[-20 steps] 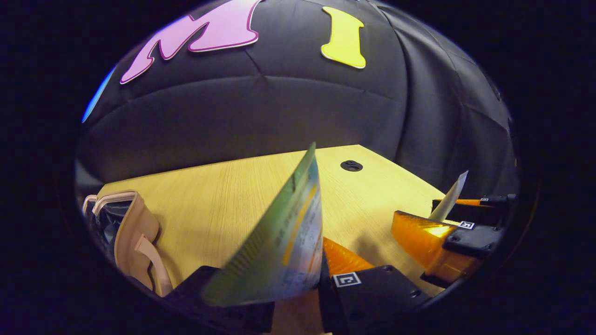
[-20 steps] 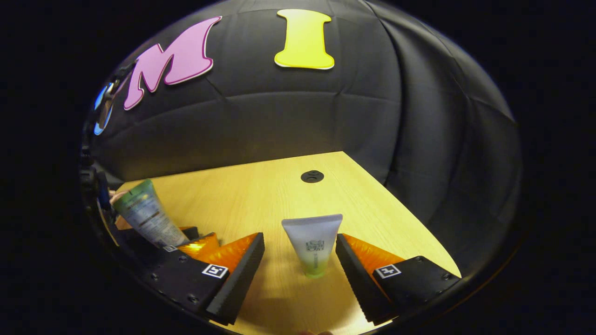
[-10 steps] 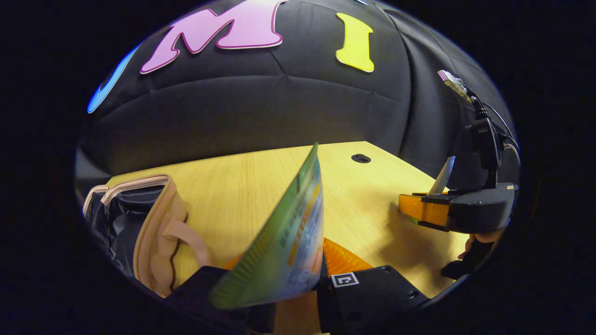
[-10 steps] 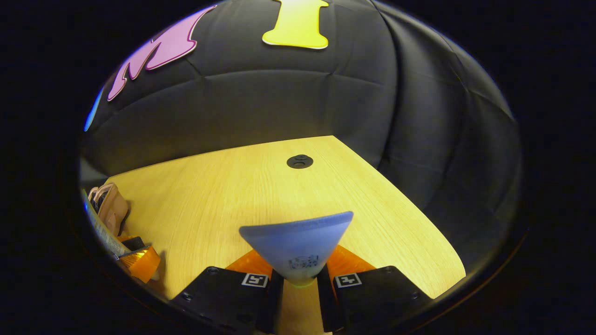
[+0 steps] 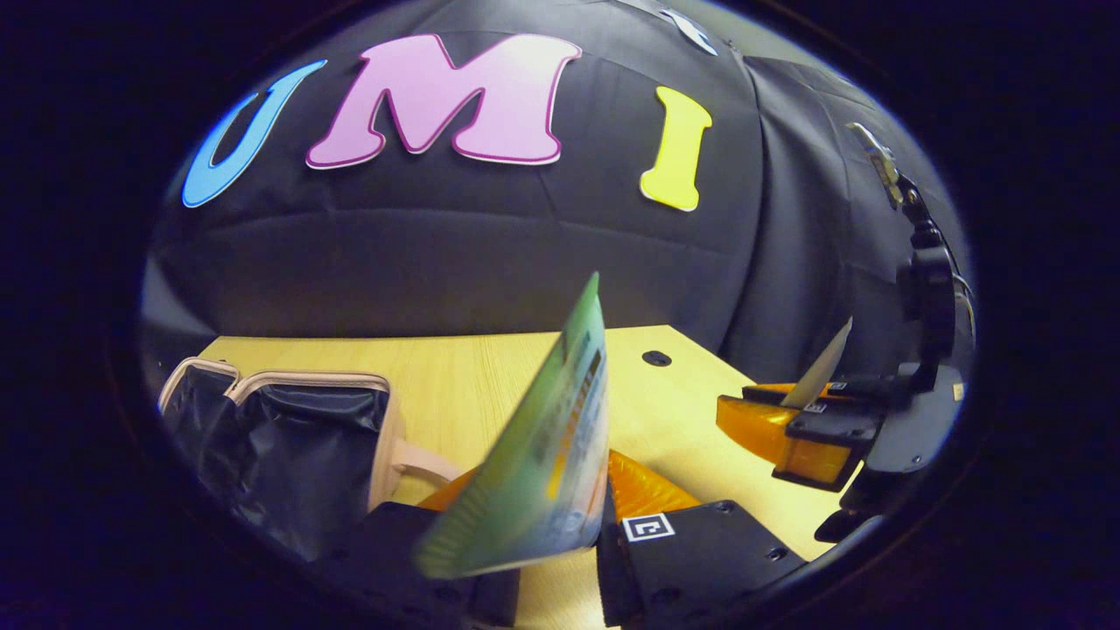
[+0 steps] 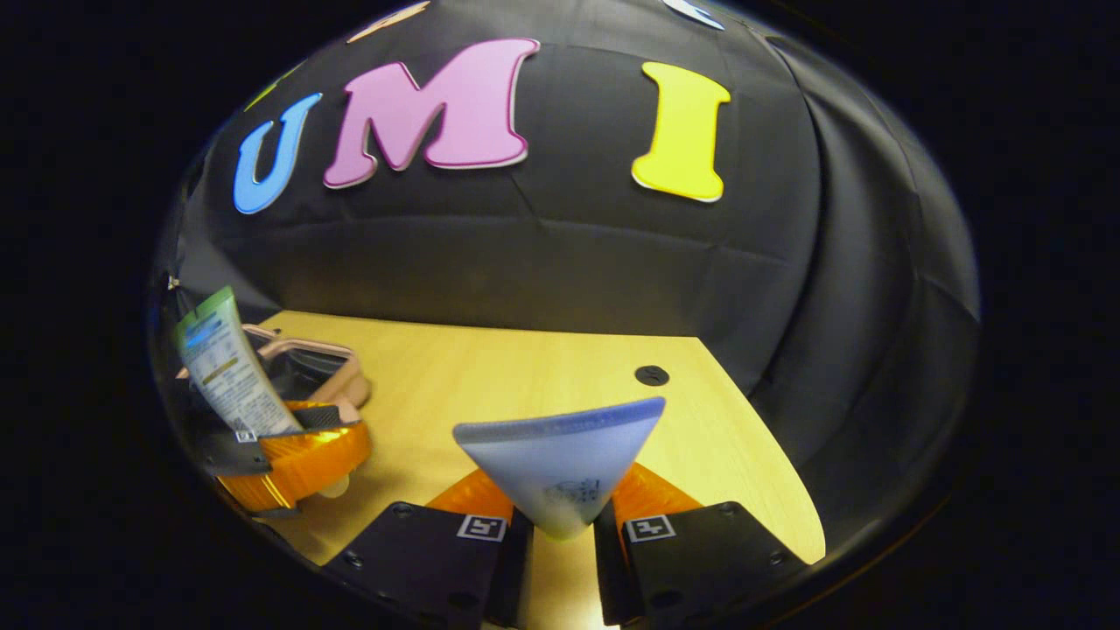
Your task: First open the suitcase, pack the skin care products into it, and then close the suitcase.
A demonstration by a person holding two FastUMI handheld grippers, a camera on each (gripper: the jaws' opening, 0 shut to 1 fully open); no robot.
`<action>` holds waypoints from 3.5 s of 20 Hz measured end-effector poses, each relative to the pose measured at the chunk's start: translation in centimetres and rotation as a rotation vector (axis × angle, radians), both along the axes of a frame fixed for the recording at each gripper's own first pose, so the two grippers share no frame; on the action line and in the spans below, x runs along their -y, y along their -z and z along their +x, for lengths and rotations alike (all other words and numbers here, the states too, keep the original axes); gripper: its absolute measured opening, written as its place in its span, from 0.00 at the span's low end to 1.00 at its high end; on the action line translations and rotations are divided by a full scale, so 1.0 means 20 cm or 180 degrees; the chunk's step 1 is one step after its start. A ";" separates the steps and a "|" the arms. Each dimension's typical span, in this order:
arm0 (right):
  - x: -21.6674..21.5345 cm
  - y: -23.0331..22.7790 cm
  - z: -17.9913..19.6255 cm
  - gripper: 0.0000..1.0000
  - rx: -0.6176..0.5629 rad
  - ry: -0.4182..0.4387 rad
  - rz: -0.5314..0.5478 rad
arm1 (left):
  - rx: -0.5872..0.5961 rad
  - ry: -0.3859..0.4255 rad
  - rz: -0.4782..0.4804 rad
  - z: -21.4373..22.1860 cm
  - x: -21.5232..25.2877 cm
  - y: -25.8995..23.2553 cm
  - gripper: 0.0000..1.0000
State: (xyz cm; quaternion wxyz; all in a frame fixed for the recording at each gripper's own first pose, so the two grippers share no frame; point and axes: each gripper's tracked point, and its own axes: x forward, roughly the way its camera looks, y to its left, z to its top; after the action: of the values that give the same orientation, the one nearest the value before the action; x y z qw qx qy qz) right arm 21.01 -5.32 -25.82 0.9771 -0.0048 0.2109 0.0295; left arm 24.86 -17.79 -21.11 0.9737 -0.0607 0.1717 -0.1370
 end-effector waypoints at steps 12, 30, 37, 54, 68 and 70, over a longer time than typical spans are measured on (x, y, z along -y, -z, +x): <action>-0.79 -0.32 -0.19 0.34 0.0068 -0.0743 0.0343 | -0.1906 -0.0199 0.0358 -0.12 -0.95 0.55 0.37; -1.37 -0.10 -0.15 0.34 -0.0538 -0.1174 0.0310 | -0.0494 -0.1621 -0.0092 -0.55 -1.59 -0.39 0.96; -1.65 0.24 -0.11 0.34 -0.1224 -0.0684 0.0510 | -0.0727 -0.1924 -0.0606 -0.99 -1.68 -0.31 0.96; -1.67 0.26 -0.27 0.99 -0.1463 -0.0383 0.0358 | -0.0783 -0.2391 0.0028 -1.12 -2.44 -0.13 0.96; -0.77 -0.02 -0.39 0.98 -0.0790 0.0265 -0.0169 | -0.1021 -0.1545 -0.0437 -0.25 -2.91 0.32 0.94; -0.75 -0.01 -0.44 0.98 -0.0821 0.0287 -0.0144 | -0.1118 -0.1373 -0.0741 -0.20 -2.86 0.36 0.89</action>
State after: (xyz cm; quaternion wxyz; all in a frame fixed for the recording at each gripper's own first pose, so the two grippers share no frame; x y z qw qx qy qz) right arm 12.28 9.73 -25.67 0.9418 -0.0136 0.3354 -0.0189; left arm 20.90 39.42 -28.22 0.9222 -0.2297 0.3038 0.0669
